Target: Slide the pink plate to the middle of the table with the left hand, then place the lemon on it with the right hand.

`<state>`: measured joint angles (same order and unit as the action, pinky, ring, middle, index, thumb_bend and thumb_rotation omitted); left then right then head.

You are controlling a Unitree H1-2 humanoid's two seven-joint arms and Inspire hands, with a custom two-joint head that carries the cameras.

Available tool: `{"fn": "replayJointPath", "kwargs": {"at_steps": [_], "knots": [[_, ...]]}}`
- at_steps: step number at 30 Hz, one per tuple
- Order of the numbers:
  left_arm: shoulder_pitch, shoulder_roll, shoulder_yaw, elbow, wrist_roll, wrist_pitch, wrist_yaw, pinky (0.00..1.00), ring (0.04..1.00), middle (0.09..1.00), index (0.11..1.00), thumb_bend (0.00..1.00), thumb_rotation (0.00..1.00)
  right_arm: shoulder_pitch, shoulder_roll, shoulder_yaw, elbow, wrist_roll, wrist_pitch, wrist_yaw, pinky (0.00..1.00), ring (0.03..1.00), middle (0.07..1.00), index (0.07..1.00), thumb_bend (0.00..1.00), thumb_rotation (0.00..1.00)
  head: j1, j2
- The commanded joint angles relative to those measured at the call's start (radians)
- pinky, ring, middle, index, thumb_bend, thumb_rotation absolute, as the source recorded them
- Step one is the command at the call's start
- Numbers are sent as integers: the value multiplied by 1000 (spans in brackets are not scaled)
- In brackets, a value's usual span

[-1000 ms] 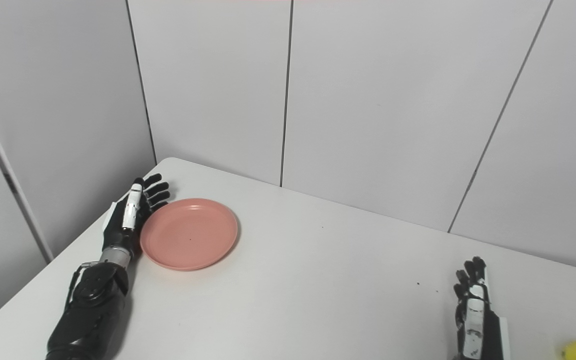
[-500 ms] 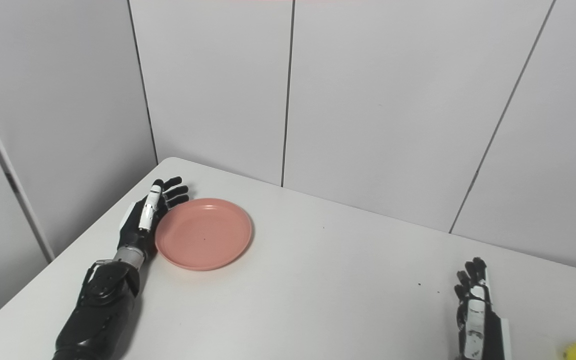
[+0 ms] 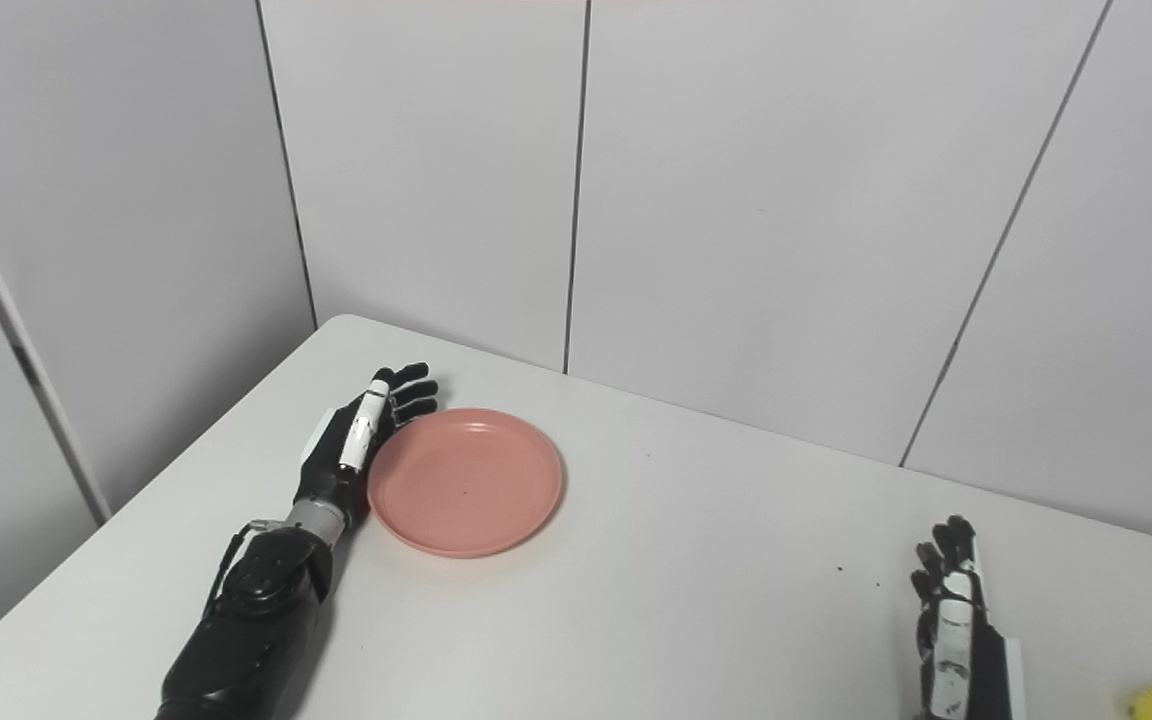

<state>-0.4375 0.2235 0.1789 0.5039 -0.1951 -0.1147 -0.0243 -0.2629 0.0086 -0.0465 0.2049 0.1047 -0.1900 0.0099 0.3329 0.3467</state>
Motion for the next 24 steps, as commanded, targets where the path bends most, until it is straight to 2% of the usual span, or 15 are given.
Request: {"fn": "replayJointPath", "kwargs": {"at_steps": [1,7,12,20,21,24], "knots": [[-40,-46,-33,3,12,-14,-14,810,817,810,792,371,1000,11,7,-4,19,12,-22,5,976,956,961,963,625,1000,1,1],[-40,-91,-49,-19,17,11,-1,826,823,817,801,374,1000,10,5,-3,20,8,-26,5,970,954,960,961,637,1000,-10,11],[-37,-116,-62,-36,19,31,-9,824,823,816,795,365,1000,2,15,-8,38,8,-45,-5,956,945,951,952,623,994,-59,46],[-28,-142,-92,-82,28,63,-7,814,823,811,788,340,1000,-1,46,-17,36,12,-47,-25,905,905,915,907,610,908,-150,95],[-24,-149,-94,-98,31,77,-1,812,823,810,788,338,1000,-2,51,-17,34,9,-45,-30,903,903,912,904,614,896,-183,109],[-15,-163,-102,-133,36,110,8,817,831,821,799,342,1000,-4,62,-14,28,1,-38,-39,891,897,908,899,636,862,-212,119]]}}
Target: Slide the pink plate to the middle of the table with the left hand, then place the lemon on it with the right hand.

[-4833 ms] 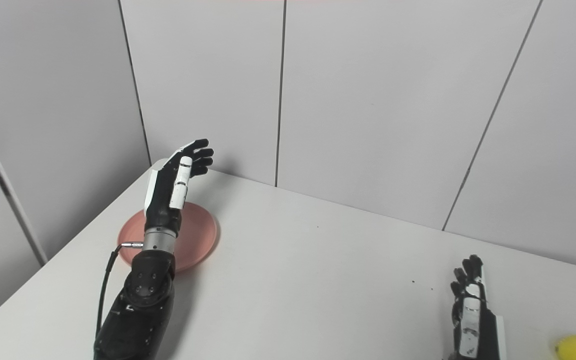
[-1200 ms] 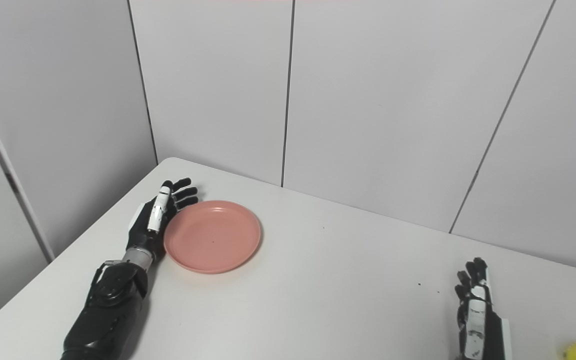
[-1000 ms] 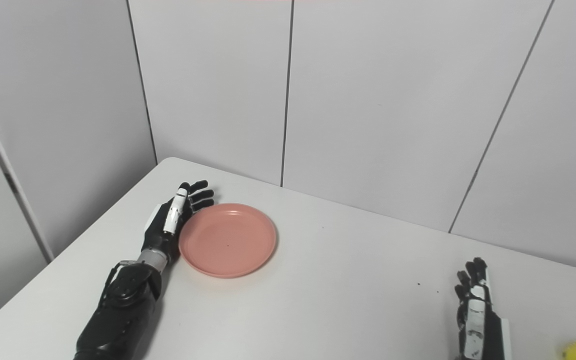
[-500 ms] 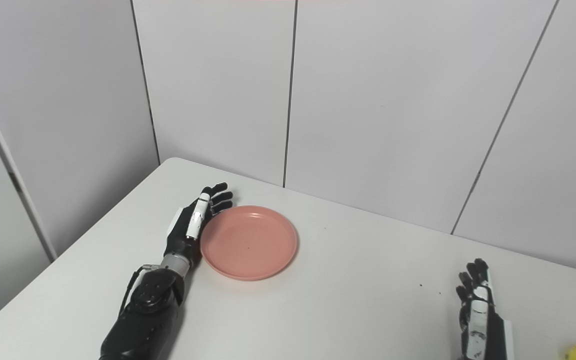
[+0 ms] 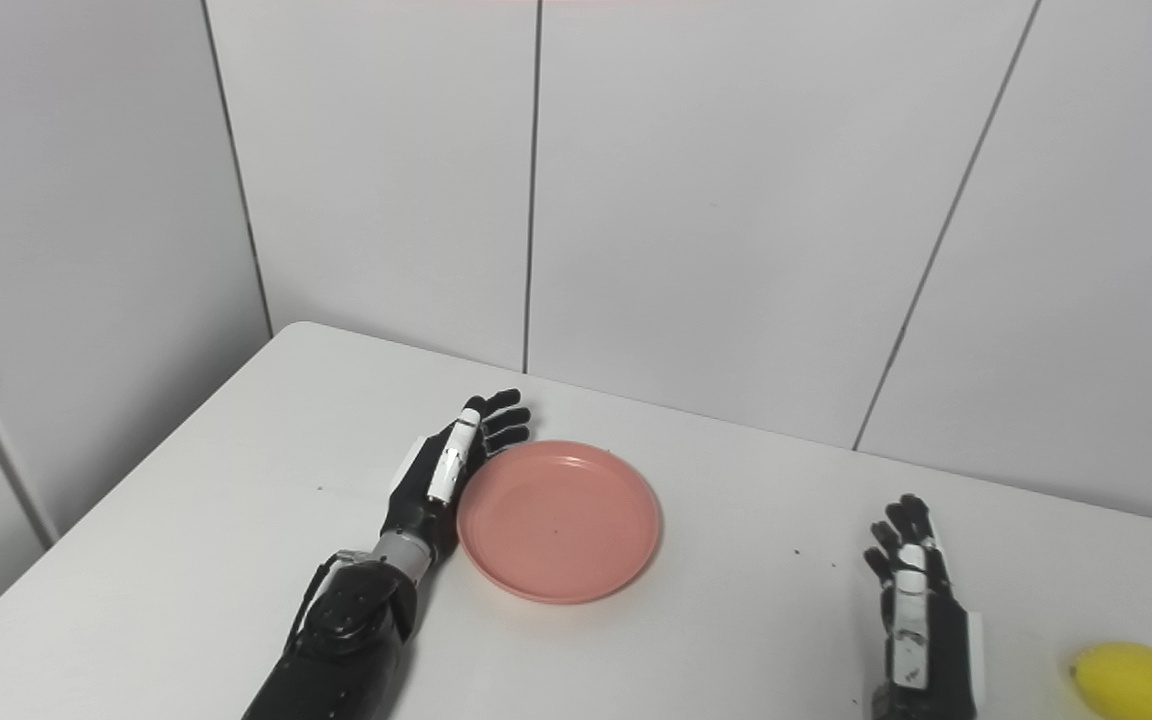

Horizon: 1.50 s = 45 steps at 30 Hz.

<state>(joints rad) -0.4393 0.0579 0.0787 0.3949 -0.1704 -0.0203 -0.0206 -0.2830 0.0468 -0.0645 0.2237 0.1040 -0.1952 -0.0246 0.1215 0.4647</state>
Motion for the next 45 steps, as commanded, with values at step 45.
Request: {"fn": "replayJointPath", "kwargs": {"at_steps": [45], "knots": [[84,-127,-97,-80,81,-56,2,857,879,875,859,333,1000,-27,54,108,-18,-133,52,-25,983,960,952,956,715,1000,-305,112]]}}
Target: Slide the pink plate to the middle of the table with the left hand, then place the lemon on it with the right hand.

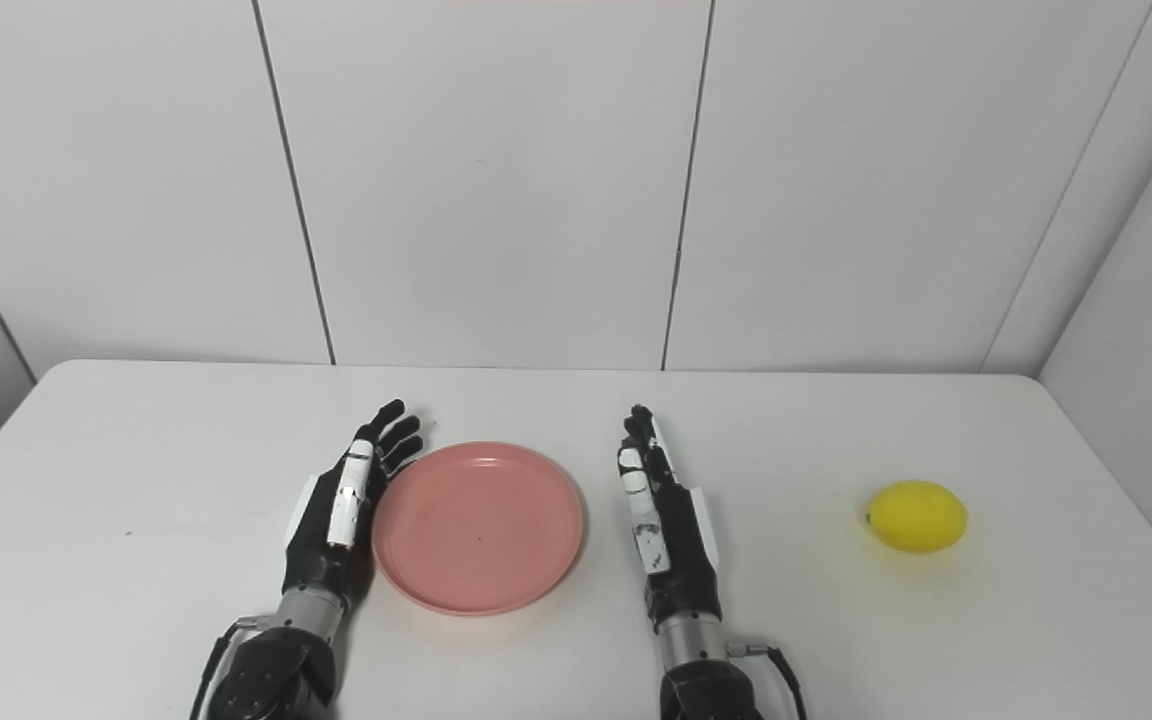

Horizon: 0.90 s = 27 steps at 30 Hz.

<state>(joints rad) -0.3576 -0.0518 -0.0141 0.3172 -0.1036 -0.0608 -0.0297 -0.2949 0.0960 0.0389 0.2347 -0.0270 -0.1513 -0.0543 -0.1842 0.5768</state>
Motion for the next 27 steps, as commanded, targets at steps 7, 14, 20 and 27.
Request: {"fn": "replayJointPath", "kwargs": {"at_steps": [7,14,20,27], "knots": [[10,-38,-18,-14,28,1,9,872,882,883,870,319,989,-10,0,2,-29,7,0,10,968,949,951,956,703,1000,12,-1],[12,-34,-42,-21,32,14,-22,902,912,910,903,337,1000,-10,-2,4,-31,4,4,10,979,953,955,960,701,1000,10,0],[15,-31,-48,-15,33,-7,-35,903,915,911,906,339,1000,-12,0,3,-30,9,10,13,991,963,962,968,704,1000,7,1],[20,-39,-53,-20,29,-16,-46,903,917,910,904,333,1000,-13,1,3,-35,7,10,10,977,958,959,965,700,1000,5,5]]}}
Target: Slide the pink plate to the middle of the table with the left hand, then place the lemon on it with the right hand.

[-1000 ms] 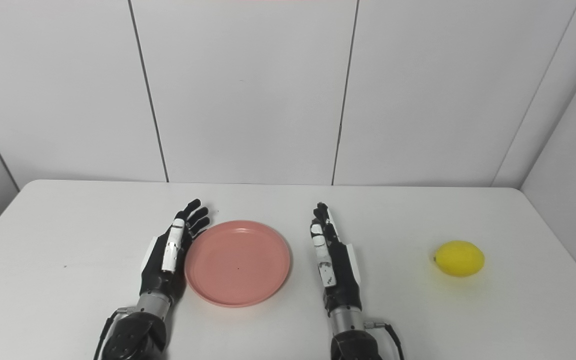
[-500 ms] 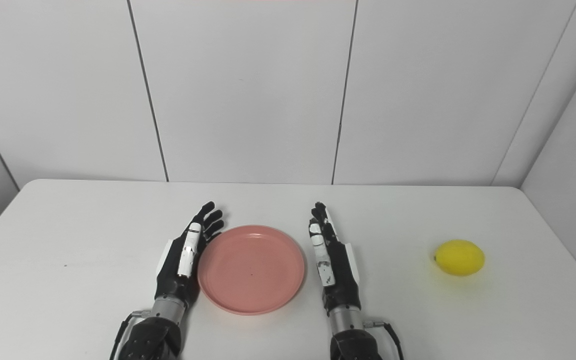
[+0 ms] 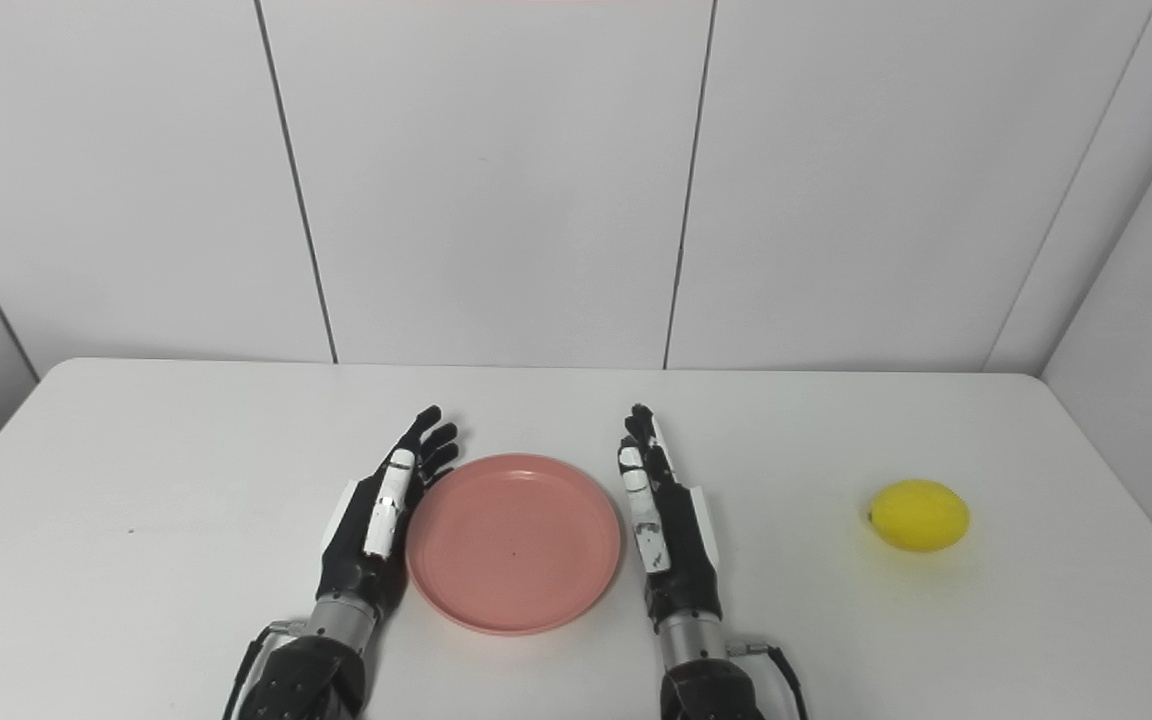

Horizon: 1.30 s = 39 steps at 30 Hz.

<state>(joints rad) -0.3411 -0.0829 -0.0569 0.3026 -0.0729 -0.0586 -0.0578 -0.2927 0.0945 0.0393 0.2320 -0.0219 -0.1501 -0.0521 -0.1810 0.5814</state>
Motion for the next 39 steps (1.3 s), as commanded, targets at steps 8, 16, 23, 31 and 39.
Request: {"fn": "replayJointPath", "kwargs": {"at_steps": [8,16,23,31,39], "knots": [[8,-14,-24,2,2,-28,-28,912,916,913,911,283,1000,-17,2,3,-31,6,10,10,989,963,959,965,698,1000,-3,1],[4,-10,-25,19,-5,-41,-34,915,919,916,914,278,1000,-22,1,2,-26,7,5,9,989,962,959,966,692,1000,-8,-2],[-1,-3,-17,33,-9,-42,-38,924,928,923,920,278,1000,-22,-3,-11,-46,-20,3,-20,975,955,949,956,718,1000,-19,-5],[1,12,-12,29,-3,-34,-31,923,925,920,917,342,1000,-15,-43,-46,-160,-135,4,-98,942,946,948,940,674,945,-53,-8],[2,33,5,17,-27,-4,-47,937,931,931,926,322,1000,-5,-79,-64,-247,-324,48,-200,878,928,934,929,683,773,-161,-13]]}}
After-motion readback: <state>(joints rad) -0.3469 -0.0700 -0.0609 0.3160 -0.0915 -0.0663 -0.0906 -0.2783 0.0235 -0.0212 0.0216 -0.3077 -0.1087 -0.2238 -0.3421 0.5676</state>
